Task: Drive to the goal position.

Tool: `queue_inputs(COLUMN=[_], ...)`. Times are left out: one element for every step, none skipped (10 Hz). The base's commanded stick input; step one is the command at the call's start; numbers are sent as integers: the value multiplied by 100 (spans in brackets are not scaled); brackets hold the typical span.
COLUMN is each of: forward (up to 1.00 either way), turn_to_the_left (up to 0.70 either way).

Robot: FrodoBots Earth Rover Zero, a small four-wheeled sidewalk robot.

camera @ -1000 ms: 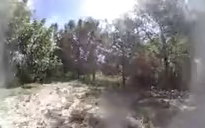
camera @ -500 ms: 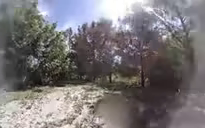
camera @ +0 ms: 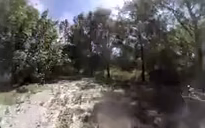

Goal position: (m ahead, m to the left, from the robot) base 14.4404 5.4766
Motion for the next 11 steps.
queue_inputs(forward=[85, 85, 85, 85, 85, 85, 85, 85, 85, 85, 85], turn_to_the_left=[0, 0, 0, 17, 34, 20, 0, 0, 0, 0, 0])
